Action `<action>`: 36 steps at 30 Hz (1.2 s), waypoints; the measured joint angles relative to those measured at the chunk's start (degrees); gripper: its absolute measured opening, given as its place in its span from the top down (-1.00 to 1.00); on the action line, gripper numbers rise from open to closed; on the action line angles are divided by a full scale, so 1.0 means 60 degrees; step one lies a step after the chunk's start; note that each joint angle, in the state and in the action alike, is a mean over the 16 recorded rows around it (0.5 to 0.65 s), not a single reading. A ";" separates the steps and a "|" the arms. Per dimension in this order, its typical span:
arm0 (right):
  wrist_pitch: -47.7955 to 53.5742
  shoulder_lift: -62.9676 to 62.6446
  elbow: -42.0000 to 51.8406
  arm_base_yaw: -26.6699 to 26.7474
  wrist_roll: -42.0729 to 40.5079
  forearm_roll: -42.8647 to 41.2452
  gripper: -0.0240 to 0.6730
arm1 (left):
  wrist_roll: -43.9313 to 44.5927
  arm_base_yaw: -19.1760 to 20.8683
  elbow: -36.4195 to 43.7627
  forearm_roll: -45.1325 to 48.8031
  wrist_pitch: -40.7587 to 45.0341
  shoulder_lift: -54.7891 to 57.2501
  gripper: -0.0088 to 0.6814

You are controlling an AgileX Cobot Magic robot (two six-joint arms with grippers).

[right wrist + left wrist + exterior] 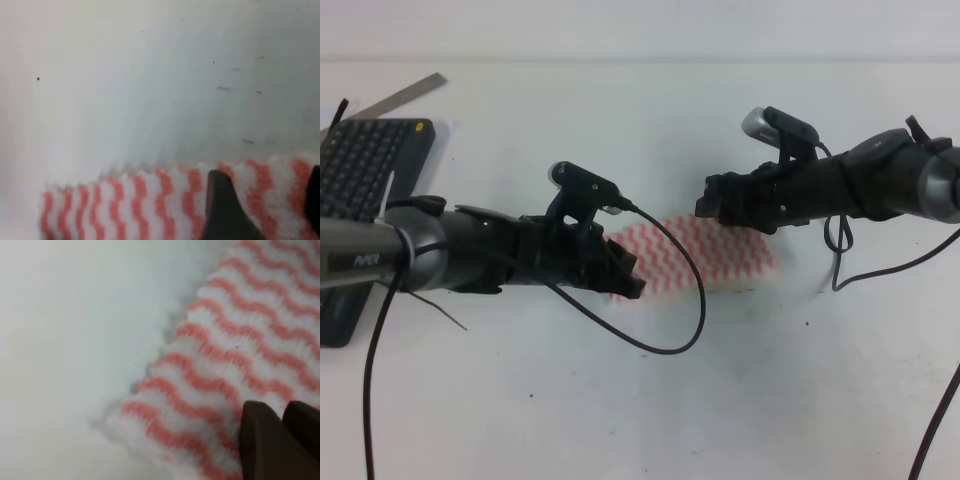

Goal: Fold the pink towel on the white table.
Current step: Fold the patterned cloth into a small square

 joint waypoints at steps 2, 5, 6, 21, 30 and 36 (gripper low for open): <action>0.0000 0.0000 0.0000 0.0000 0.0000 0.0000 -0.04 | -0.0006 -0.0001 -0.0002 -0.0012 -0.0102 0.0000 0.72; 0.0009 0.0000 0.0000 -0.0011 0.0002 0.0000 -0.04 | -0.0018 -0.0001 -0.0003 -0.0035 -0.0282 0.0000 0.72; 0.0021 0.0000 0.0000 -0.0023 0.0002 0.0000 -0.04 | -0.0023 -0.0001 -0.0003 -0.0047 -0.0327 0.0000 0.72; 0.0609 -0.0167 0.0008 -0.0752 0.0205 -0.0193 -0.04 | -0.0031 -0.0002 -0.0003 -0.0172 -0.0516 0.0001 0.72; 0.1086 -0.0377 0.0016 -0.1018 0.0623 -0.0750 -0.04 | -0.0027 -0.0003 -0.0007 -0.0177 -0.0481 0.0000 0.72; 0.1361 -0.0681 0.0016 -0.1025 0.0933 -0.1158 -0.03 | 0.0025 -0.0005 -0.0011 -0.0183 -0.0290 -0.0045 0.72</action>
